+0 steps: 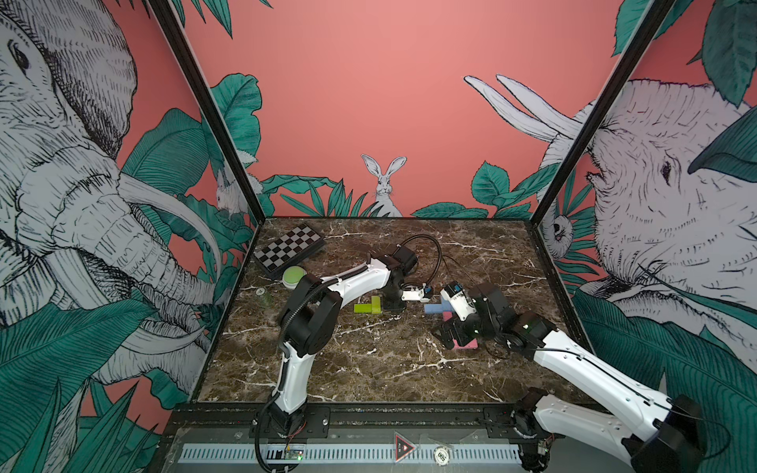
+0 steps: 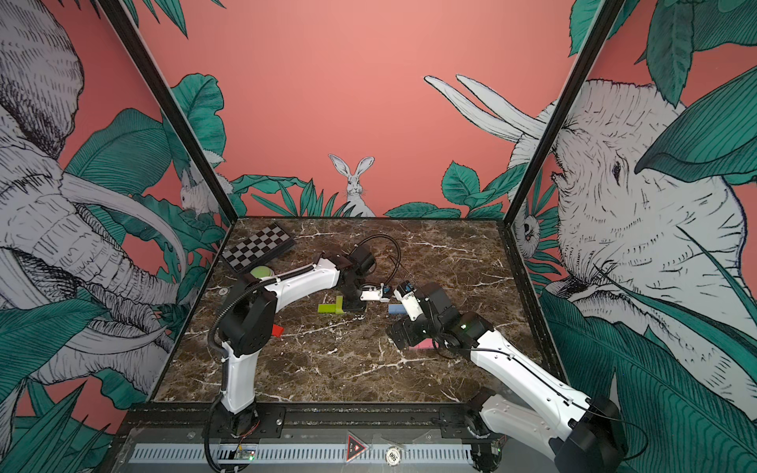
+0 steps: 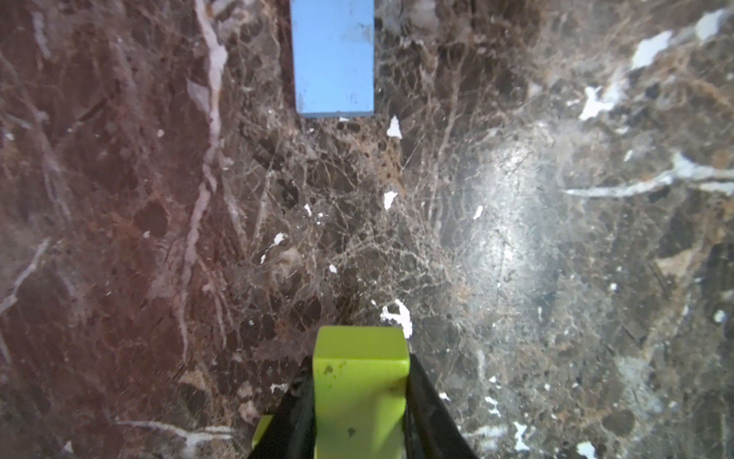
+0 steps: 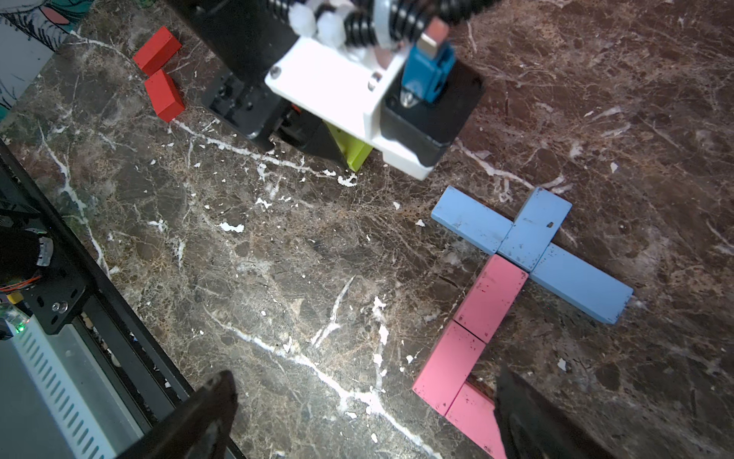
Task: Assemble the letter t with building blocks
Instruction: Assemble the building block at the center of the board.
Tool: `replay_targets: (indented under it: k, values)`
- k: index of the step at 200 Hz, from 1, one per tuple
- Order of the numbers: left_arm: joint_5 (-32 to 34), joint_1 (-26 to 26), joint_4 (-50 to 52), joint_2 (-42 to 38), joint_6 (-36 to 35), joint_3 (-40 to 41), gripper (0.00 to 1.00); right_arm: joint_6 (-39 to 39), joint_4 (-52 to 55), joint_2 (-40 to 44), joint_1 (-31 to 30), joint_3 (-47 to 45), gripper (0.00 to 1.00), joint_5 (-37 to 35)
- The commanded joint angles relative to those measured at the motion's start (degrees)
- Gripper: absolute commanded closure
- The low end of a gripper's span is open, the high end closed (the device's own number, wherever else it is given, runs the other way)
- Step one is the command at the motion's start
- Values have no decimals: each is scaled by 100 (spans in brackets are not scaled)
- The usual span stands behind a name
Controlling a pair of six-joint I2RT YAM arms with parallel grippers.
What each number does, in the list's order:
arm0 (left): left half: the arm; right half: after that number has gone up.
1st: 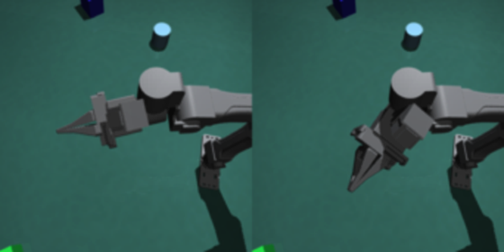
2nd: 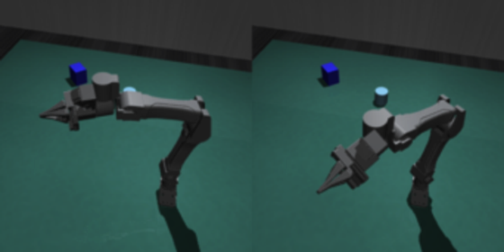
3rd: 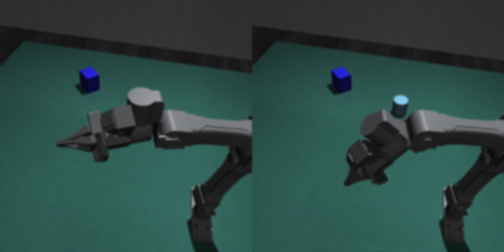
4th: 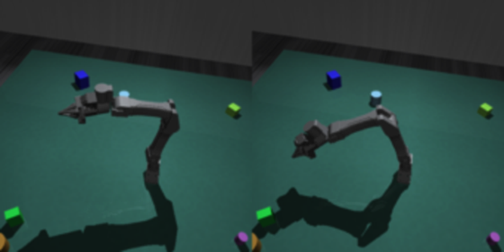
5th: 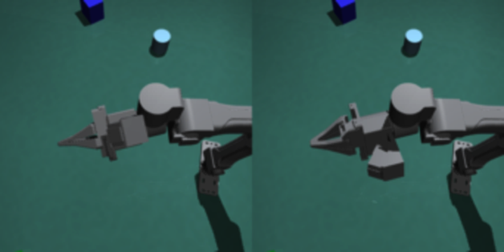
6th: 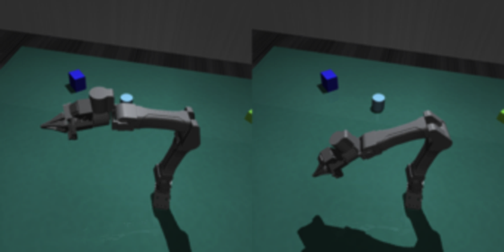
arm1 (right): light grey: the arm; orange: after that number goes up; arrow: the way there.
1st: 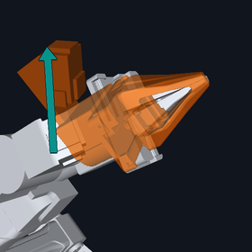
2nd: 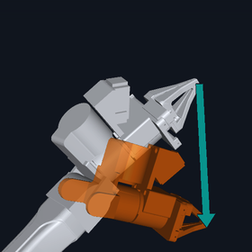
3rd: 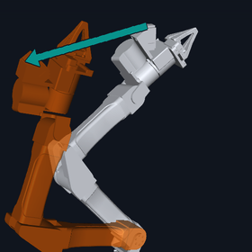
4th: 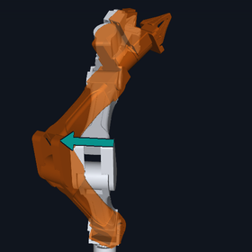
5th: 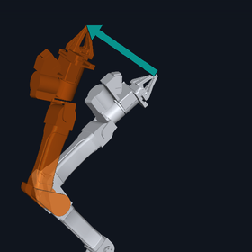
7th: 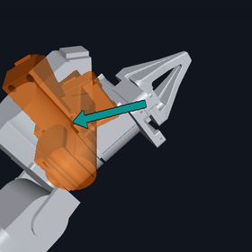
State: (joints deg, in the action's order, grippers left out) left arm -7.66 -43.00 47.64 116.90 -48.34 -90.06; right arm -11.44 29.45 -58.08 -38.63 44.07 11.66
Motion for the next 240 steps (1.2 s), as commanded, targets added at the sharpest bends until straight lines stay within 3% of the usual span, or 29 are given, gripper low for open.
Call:
replay_targets:
  k: [1,240]
  values:
    - [42,-18,264,42,-141,-126,73,-64,7,43,5,-55,1,-45]
    - [297,121,326,544,-263,-314,69,-98,-62,58,5,-179,1,-57]
